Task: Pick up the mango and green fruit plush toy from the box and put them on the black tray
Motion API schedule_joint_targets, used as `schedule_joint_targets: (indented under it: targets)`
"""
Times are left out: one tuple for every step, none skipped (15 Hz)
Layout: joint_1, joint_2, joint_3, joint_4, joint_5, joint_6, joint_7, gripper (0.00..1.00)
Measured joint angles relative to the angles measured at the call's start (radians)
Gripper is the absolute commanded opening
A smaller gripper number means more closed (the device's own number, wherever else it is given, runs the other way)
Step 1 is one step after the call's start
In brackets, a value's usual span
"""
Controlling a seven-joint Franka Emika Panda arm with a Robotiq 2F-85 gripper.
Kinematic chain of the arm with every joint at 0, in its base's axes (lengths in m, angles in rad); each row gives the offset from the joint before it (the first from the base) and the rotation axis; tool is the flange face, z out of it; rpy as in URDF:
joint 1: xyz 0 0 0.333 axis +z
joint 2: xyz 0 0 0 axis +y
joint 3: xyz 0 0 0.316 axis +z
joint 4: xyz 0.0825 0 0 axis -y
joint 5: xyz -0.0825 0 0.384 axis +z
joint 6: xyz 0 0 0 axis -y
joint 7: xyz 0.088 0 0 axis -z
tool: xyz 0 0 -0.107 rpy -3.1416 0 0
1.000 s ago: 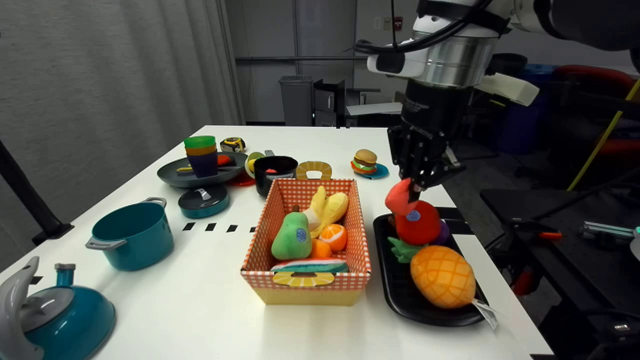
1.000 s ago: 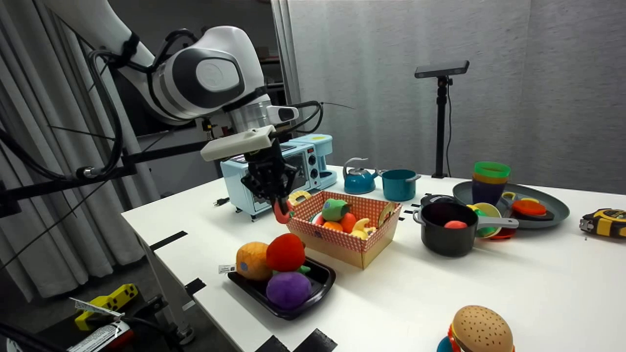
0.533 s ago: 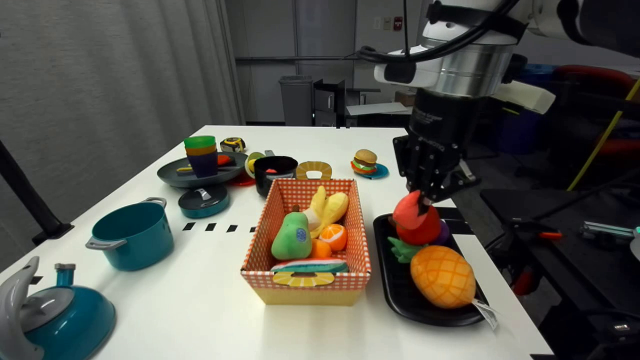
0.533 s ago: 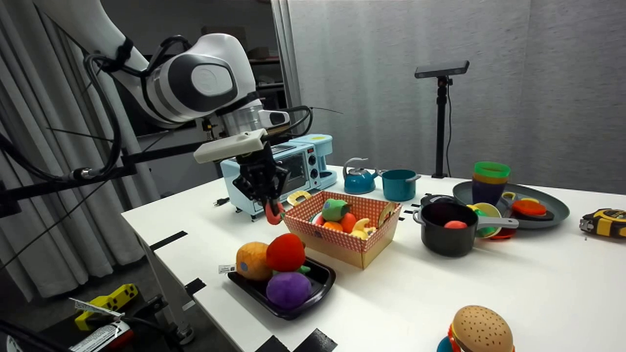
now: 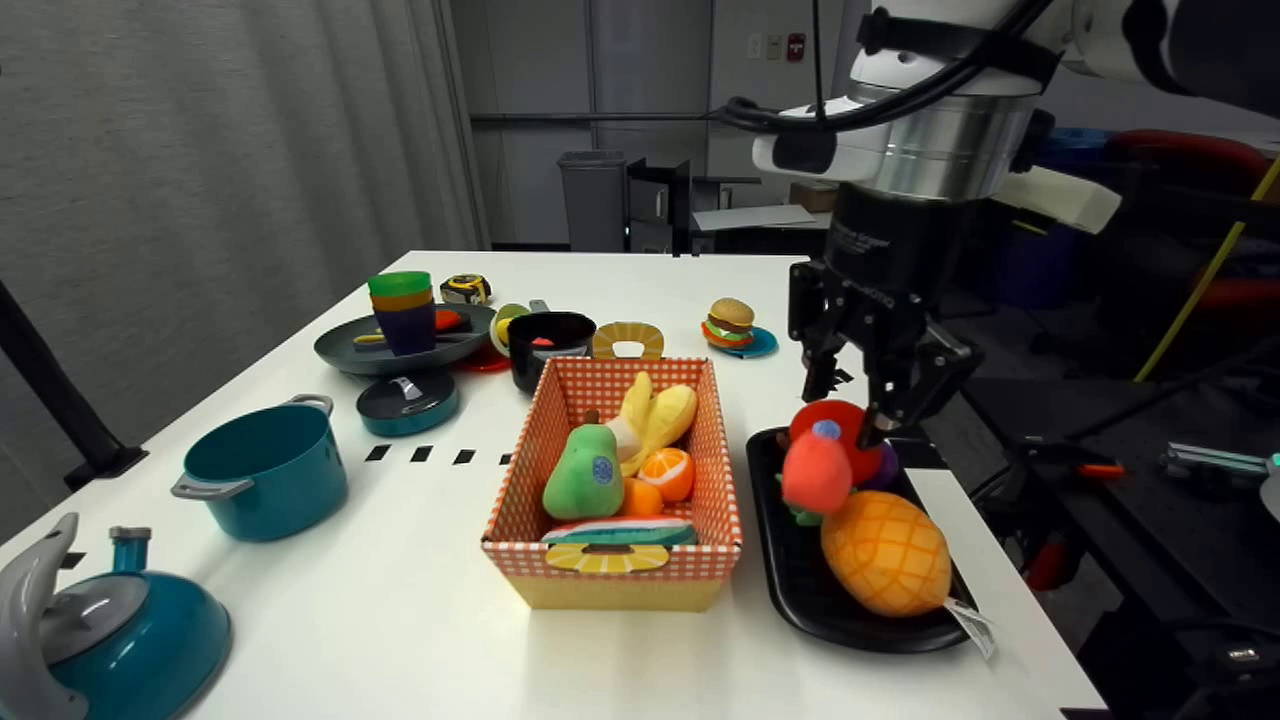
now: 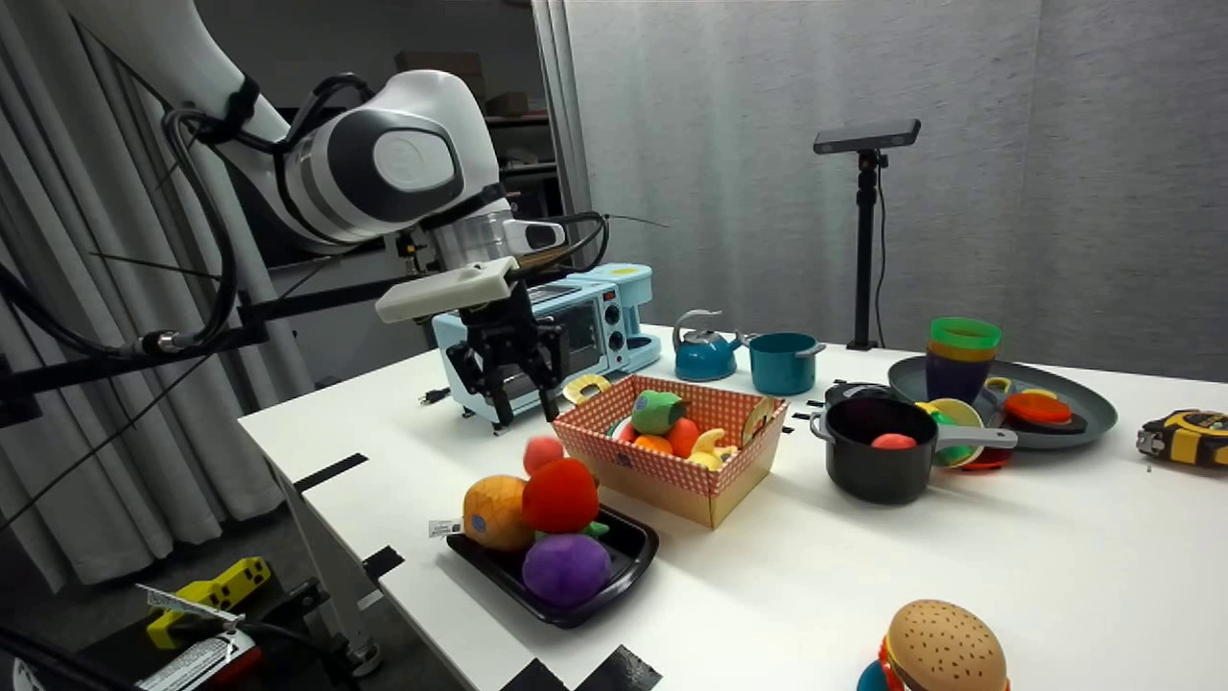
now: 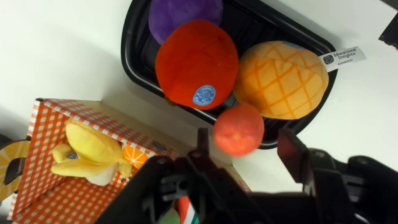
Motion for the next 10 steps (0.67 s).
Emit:
schedule_joint_targets:
  targets:
    - [0.000,0.000,0.000,0.000,0.000,0.000,0.002,0.98]
    - [0.000,0.000,0.000,0.000,0.000,0.000,0.003,1.00]
    - [0.000,0.000,-0.001,0.000,0.000,0.000,0.006,1.00]
    - [0.000,0.000,-0.001,0.000,0.000,0.000,0.009,1.00]
    - [0.000,0.000,-0.002,0.000,0.000,0.000,0.012,1.00]
    - [0.000,0.000,-0.002,0.000,0.000,0.000,0.015,1.00]
    - [-0.001,0.000,-0.004,0.000,0.000,0.000,0.017,1.00]
    - [-0.001,0.000,-0.005,0.000,0.000,0.000,0.021,1.00]
    - [-0.002,0.000,-0.007,0.002,0.000,0.000,0.026,1.00]
    - [-0.004,-0.001,-0.009,0.005,0.000,0.000,0.034,1.00]
